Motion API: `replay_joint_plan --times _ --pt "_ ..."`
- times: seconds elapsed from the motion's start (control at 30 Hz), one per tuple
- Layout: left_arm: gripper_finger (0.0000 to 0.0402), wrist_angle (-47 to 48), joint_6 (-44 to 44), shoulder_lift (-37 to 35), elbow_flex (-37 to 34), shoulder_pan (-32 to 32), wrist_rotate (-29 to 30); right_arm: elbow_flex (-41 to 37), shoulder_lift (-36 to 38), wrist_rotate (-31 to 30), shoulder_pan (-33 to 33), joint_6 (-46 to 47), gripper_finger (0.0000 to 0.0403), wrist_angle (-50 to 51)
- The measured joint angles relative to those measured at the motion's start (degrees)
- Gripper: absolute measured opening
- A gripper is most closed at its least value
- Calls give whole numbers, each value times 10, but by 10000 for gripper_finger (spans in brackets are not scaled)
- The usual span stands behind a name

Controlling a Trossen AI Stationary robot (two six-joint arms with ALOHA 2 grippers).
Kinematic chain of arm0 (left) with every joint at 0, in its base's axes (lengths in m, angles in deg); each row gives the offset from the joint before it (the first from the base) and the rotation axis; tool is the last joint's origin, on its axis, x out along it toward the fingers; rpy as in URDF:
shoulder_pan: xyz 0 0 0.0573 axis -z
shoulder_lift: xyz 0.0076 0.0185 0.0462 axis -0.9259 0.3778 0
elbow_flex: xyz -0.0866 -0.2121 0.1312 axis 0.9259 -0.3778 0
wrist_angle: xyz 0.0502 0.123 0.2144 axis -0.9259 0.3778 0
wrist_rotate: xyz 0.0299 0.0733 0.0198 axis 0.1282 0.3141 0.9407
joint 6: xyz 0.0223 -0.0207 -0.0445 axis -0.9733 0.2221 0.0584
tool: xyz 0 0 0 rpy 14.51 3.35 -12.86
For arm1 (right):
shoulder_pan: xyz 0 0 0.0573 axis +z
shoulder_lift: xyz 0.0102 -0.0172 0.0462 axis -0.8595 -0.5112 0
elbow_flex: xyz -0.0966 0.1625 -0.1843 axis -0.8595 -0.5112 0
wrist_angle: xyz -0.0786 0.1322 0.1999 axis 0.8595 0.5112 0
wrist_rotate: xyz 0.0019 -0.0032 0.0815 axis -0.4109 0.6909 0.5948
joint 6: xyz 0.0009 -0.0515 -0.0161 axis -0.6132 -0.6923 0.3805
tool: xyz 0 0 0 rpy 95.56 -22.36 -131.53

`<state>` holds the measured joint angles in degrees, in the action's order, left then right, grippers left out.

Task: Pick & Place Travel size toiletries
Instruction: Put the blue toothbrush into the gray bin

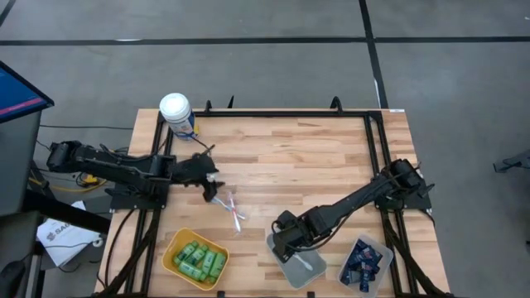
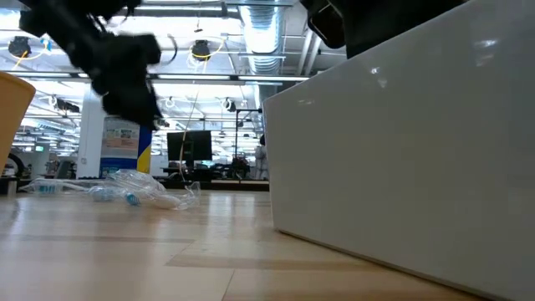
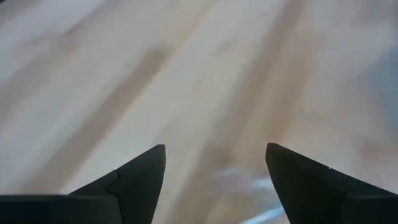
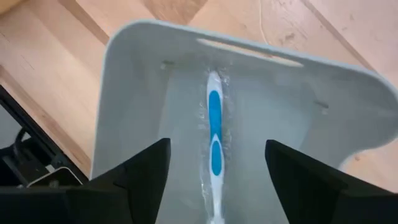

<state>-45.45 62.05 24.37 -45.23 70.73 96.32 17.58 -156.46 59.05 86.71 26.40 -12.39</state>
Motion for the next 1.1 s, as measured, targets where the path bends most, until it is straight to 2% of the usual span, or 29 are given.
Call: replay_joint_plan --times 0.13,0.27,0.33,0.5,0.97,1.1 --pt "274 96 -28 0 0 -46 19 0 0 0 -4 -3 246 -2" --pt "274 128 -96 0 0 -103 18 0 0 0 -6 -17 238 -4" --pt "274 128 -121 4 0 -135 -1 0 0 0 -8 -17 234 -4" --pt "274 131 -161 41 0 -195 -92 0 0 0 -9 -21 227 -6" --pt "272 118 -233 233 4 -213 -106 0 0 0 -8 -21 225 -8" --pt "245 115 -248 245 6 -213 -124 0 0 0 -8 -20 225 -10"
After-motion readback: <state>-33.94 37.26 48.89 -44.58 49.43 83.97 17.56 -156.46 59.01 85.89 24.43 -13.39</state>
